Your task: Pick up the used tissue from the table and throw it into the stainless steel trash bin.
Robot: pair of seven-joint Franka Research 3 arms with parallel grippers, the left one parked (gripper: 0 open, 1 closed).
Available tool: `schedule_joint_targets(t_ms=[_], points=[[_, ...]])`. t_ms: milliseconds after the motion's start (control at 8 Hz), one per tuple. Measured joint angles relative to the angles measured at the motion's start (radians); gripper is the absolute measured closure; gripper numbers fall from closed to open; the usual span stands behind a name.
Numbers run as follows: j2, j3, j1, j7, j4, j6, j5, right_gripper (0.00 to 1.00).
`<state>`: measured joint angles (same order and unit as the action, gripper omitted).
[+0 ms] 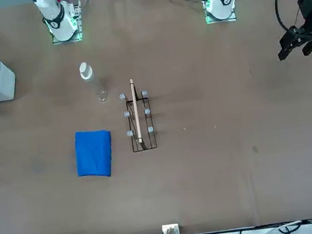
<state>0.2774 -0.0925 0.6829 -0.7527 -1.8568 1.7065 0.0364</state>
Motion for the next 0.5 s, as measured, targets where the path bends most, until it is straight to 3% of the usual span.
schedule_joint_targets(t_ms=[125, 500], points=[[0.026, 0.001, 0.002, -0.022, 0.0, 0.002, 0.006, 0.71], [0.047, 0.002, 0.027, -0.088, 0.003, -0.002, 0.013, 0.2]])
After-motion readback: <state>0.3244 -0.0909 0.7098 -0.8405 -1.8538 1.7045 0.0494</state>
